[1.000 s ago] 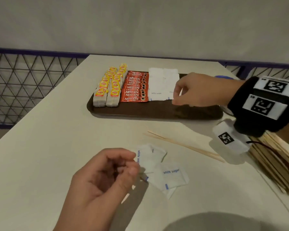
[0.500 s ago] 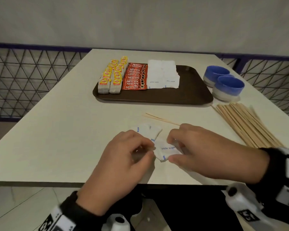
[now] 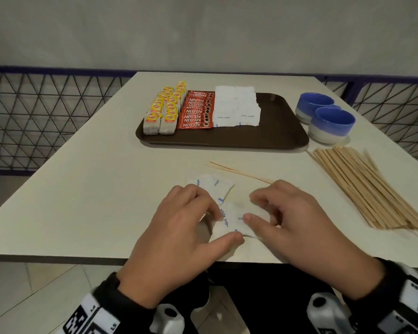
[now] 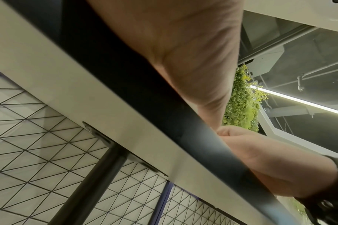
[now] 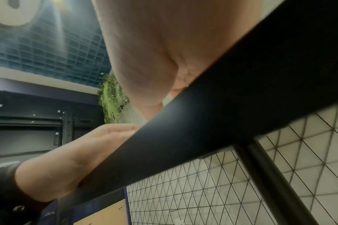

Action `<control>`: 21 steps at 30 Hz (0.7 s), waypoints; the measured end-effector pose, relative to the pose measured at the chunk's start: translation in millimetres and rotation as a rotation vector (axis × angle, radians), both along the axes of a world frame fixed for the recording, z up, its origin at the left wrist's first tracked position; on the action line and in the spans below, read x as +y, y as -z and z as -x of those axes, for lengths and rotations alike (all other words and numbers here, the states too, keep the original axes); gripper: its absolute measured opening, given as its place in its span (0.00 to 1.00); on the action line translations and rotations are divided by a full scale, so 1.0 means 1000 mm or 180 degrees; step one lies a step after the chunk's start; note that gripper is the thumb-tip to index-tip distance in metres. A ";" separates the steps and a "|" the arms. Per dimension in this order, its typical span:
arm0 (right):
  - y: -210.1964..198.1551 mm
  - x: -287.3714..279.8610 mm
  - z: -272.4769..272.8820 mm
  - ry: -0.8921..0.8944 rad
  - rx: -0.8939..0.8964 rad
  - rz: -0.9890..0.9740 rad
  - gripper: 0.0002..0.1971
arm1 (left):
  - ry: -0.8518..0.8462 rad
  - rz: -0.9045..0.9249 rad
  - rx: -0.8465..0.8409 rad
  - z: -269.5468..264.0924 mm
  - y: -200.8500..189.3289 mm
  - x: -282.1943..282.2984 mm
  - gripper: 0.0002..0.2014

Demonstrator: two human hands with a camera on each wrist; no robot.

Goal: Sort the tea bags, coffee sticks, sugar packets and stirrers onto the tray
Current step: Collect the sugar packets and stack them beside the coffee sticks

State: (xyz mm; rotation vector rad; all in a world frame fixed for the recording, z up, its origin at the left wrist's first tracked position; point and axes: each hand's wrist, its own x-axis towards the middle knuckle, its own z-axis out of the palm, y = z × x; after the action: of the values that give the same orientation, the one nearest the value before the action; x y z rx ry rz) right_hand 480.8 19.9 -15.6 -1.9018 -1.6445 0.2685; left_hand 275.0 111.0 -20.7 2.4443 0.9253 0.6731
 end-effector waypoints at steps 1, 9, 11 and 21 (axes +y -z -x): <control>0.000 0.002 0.001 -0.0064 -0.0172 0.0070 0.13 | -0.0098 0.0013 -0.0080 0.000 0.000 0.000 0.18; 0.004 -0.009 0.000 -0.0077 -0.0061 -0.0032 0.20 | -0.0496 -0.0098 0.0212 -0.005 0.004 0.000 0.29; 0.006 -0.013 0.000 -0.0160 -0.0350 0.0130 0.26 | -0.0514 -0.0090 0.0213 -0.005 0.004 0.001 0.30; 0.000 -0.018 -0.006 -0.0243 0.1107 0.0083 0.07 | -0.0289 0.0963 -0.0672 -0.001 -0.007 0.001 0.13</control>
State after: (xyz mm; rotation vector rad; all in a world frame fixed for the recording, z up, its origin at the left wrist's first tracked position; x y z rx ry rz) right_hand 486.7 2.4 -15.2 -1.6984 -1.4833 0.6174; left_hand 276.2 112.1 -14.1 2.0347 0.9785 0.7464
